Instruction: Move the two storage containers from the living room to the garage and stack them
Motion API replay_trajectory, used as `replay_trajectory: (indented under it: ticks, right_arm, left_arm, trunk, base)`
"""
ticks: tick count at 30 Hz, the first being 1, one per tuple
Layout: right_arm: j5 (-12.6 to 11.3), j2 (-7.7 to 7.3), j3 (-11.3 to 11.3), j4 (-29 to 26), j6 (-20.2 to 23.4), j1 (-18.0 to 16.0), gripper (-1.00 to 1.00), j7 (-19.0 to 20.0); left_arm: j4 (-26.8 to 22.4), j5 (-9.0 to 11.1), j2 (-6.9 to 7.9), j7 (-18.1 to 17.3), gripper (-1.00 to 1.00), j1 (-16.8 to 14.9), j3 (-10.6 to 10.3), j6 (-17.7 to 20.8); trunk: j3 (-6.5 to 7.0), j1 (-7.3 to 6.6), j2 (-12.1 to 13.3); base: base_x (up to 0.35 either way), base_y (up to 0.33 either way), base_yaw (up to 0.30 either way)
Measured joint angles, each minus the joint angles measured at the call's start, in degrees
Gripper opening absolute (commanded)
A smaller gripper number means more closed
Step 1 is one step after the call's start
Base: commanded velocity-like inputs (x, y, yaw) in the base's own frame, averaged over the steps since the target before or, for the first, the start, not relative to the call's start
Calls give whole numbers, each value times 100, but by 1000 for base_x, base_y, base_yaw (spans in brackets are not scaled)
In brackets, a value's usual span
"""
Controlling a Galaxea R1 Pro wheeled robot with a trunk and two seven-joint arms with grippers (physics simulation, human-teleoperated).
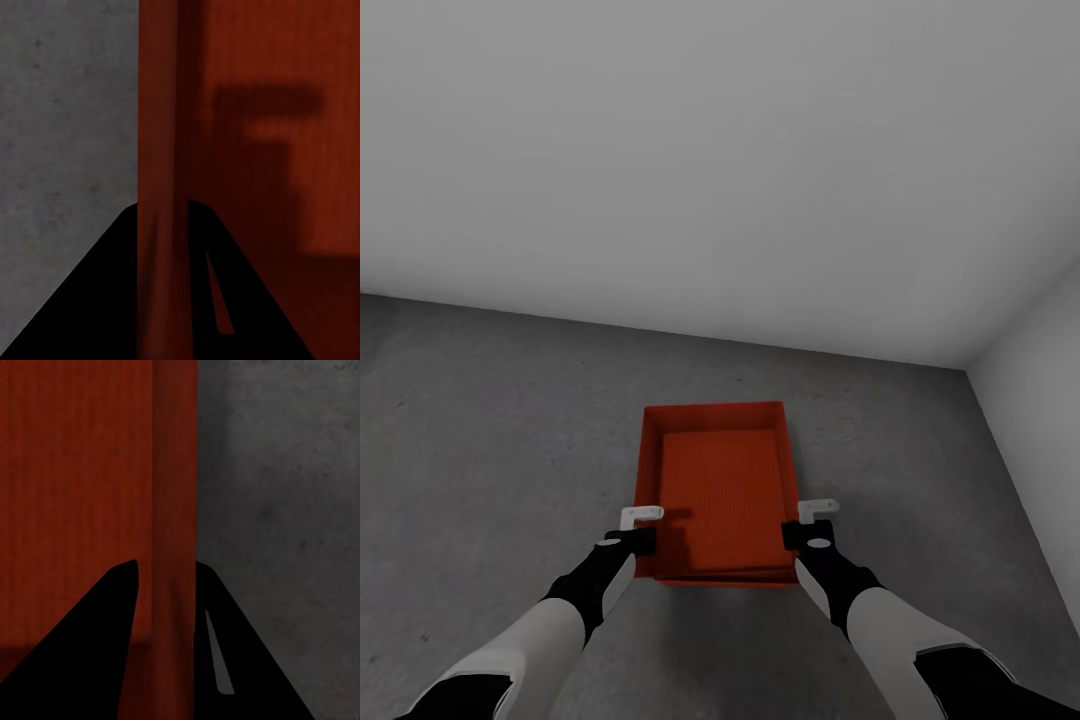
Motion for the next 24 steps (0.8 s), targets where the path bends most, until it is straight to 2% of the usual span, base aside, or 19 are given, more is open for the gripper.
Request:
replay_trajectory:
  ticks: [13,14,15,16,24]
  right_arm:
    - [37,-5,-23,-2,-19,1,-100,18]
    - [35,-11,-23,-2,-15,0,100,24]
    - [-25,-16,28,25,206,-3,100,41]
    - [-36,-16,36,26,225,-3,100,46]
    - [-19,-14,29,27,227,-3,100,72]
  left_arm:
    - [19,3,-6,10,-100,-2,3,-42]
    - [16,-3,-11,13,-100,-2,9,-36]
    - [8,26,78,-33,100,-4,-116,-31]
    - [12,-44,164,28,100,-1,-82,-10]
    - [35,-57,171,40,100,0,-76,15]
  trunk:
    - [0,0,0]
    - [0,0,0]
    - [1,-1,-1]
    - [0,0,0]
    - [0,0,0]
  base:
    - [0,0,0]
    - [0,0,0]
    - [0,0,0]
    - [0,0,0]
    - [0,0,0]
